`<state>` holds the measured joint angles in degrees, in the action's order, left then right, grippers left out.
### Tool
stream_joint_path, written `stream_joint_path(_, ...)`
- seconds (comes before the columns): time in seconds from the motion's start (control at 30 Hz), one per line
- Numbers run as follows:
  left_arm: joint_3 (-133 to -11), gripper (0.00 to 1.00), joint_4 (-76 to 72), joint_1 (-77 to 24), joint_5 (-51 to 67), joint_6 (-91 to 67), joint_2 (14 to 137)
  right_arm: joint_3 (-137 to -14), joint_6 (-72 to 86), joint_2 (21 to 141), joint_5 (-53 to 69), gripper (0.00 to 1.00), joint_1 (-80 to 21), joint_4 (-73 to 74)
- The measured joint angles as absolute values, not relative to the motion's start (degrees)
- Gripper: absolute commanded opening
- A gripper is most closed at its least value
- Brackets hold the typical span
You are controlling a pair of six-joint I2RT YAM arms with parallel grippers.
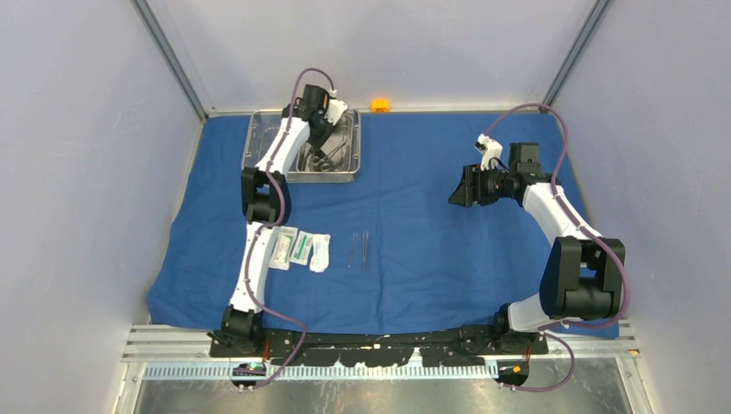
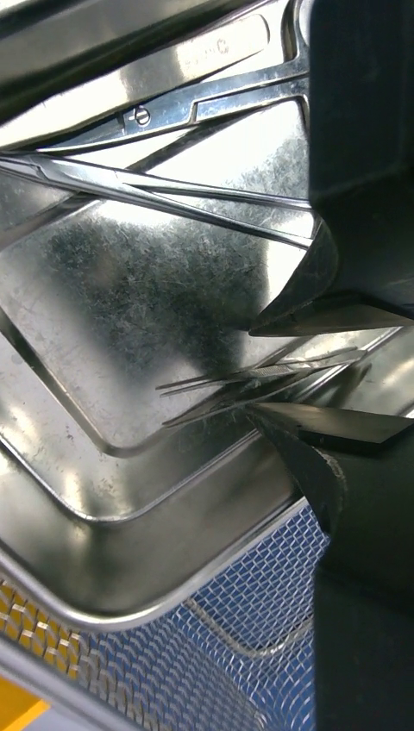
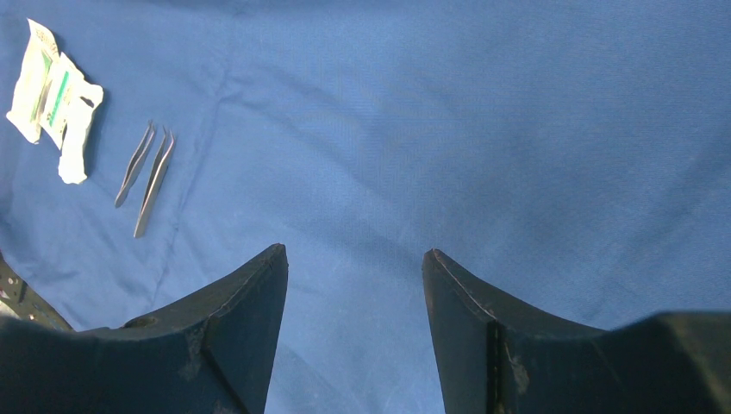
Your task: Open and lay out the surgical kit
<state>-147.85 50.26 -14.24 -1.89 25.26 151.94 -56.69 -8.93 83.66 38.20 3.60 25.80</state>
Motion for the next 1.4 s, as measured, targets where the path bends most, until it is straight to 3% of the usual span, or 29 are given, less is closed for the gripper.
stream_joint_path(0.7,-150.04,0.27,51.72,-11.29,4.19,20.88,153.77,-56.69,-8.93,83.66,38.20,0.64,3.60,25.80)
stream_joint_path(1.2,-150.95,0.00,51.70,-10.04,6.72,19.55,154.41,-56.69,-8.93,83.66,38.20,0.64,3.60,25.80)
stream_joint_path(1.4,-151.06,0.00,51.68,-10.02,6.68,19.64,154.41,-56.69,-8.93,83.66,38.20,0.64,3.60,25.80)
